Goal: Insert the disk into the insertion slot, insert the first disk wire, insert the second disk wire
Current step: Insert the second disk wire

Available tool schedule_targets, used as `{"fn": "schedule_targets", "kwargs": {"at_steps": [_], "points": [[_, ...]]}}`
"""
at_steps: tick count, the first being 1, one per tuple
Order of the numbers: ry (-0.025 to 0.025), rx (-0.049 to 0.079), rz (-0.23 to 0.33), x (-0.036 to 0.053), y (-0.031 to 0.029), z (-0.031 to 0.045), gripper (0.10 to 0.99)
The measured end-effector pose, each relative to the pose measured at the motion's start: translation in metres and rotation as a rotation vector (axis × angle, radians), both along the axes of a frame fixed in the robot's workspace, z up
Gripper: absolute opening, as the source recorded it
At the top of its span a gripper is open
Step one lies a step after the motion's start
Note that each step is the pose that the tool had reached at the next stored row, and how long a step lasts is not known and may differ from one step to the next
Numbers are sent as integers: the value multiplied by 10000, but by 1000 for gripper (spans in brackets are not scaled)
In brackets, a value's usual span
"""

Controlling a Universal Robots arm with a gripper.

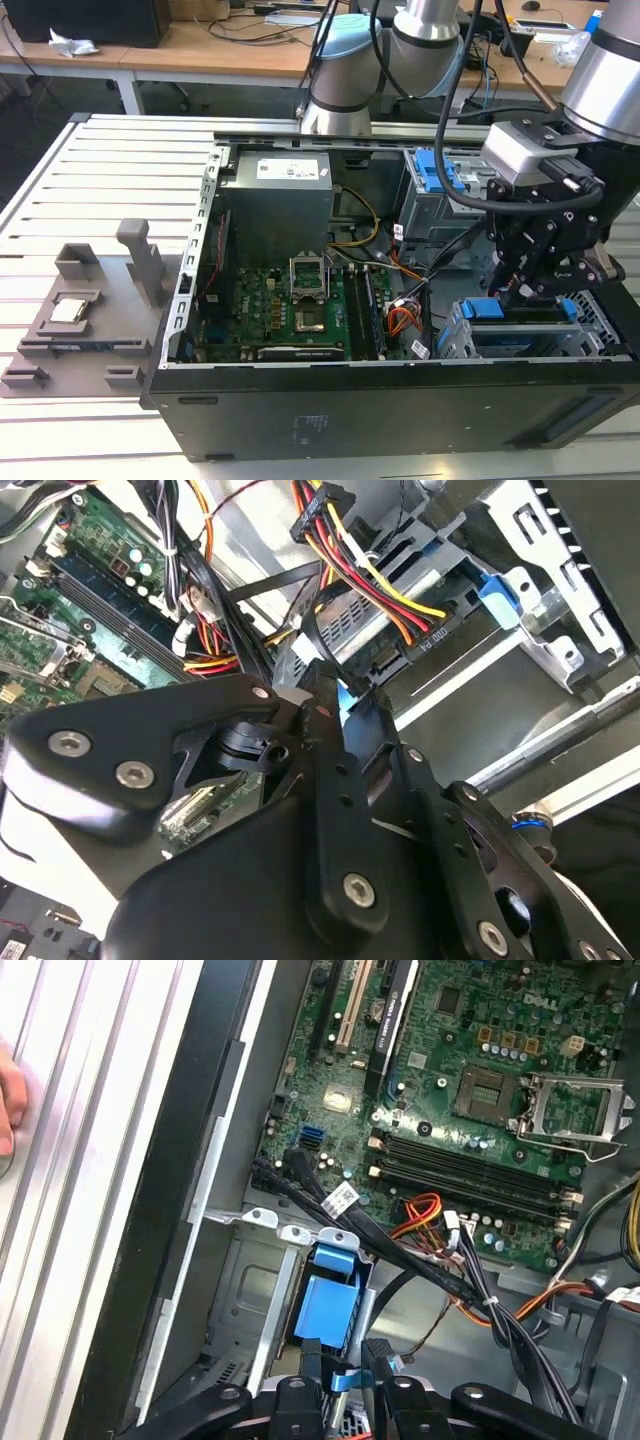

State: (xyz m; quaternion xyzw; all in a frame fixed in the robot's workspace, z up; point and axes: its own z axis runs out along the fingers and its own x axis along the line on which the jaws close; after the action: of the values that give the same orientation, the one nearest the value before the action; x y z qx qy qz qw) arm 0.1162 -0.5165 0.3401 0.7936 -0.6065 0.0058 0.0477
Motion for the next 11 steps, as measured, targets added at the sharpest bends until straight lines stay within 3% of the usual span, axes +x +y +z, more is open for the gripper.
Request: {"fn": "schedule_targets", "kwargs": {"at_steps": [4,5,11], "points": [[0,-76,0,0,1,1,286],[0,-104,1,0,1,2,161],[0,-202,-1,0,1,5,153]]}}
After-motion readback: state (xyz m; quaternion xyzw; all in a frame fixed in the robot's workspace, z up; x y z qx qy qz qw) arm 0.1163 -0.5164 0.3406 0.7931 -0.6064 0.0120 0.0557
